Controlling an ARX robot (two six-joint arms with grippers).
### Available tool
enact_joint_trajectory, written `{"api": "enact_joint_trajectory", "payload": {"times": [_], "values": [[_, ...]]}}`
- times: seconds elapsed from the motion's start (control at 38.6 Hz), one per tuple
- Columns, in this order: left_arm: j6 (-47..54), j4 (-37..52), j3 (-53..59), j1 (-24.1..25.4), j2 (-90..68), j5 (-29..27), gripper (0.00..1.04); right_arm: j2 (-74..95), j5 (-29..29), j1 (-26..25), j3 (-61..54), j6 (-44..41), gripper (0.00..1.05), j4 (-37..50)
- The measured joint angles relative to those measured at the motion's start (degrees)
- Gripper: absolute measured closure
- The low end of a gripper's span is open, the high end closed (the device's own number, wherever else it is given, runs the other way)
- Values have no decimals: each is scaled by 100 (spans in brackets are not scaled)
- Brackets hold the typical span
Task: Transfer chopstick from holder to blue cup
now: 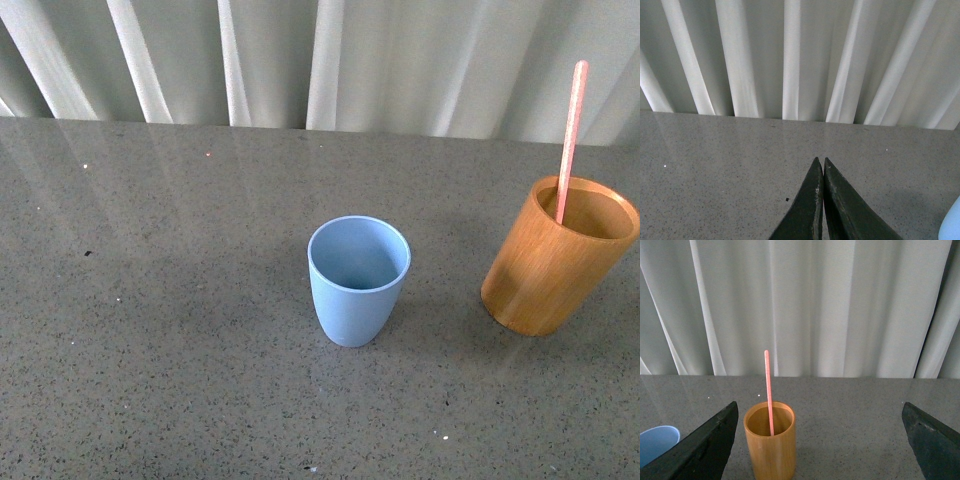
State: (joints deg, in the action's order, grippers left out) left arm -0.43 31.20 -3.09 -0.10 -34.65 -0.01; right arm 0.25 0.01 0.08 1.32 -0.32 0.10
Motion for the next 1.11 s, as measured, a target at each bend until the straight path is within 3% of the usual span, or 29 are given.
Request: {"api": "enact_joint_trajectory", "payload": {"times": [0.16,1.11], "values": [[2,-17,203,0,341,-4,101,0,2,0,0,0,10,0],[9,-2052,203,0,2422,0,101,0,0,0,0,-2,10,0]]}}
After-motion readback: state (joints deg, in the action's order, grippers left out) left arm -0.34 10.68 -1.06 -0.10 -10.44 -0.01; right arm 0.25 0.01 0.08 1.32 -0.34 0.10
